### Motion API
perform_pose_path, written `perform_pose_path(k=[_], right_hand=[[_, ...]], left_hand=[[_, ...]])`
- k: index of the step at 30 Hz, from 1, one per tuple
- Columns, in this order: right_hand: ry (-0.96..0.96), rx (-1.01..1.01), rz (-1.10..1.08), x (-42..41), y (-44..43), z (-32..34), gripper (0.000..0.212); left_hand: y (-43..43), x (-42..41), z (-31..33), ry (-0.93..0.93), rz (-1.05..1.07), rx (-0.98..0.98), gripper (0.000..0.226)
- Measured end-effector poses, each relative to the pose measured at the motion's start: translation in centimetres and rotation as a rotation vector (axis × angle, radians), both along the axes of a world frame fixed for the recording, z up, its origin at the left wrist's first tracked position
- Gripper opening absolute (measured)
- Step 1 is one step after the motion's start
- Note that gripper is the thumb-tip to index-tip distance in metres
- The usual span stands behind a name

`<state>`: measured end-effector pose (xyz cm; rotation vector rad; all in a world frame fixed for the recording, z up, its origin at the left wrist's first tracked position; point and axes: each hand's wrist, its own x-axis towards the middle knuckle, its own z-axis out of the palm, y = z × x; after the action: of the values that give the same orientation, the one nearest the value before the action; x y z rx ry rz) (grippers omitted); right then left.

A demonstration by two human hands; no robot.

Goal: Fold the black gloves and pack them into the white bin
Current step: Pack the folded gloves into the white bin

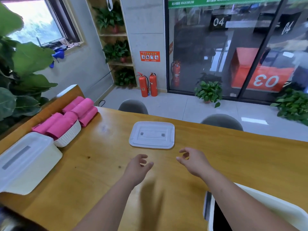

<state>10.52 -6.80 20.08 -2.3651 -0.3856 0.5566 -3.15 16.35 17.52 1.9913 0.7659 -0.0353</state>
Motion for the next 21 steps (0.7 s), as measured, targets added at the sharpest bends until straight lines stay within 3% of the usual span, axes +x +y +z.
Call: perform_pose_path(k=[11,17,21], right_hand=[[0.017,-0.105,-0.038,5.0,6.3,-4.5,0.046],[0.015,-0.209,-0.018,7.7,8.6,-7.4,0.063],[0.015,-0.241,-0.009,8.4,9.8,-9.1,0.073]], left_hand=[[8.5,4.8,-4.1,0.07,0.033,0.066,0.062],[11.8,7.9,-5.8,0.106,0.026,0.078,0.081],[13.2,9.4,-6.6,0.099,0.044,0.074,0.081]])
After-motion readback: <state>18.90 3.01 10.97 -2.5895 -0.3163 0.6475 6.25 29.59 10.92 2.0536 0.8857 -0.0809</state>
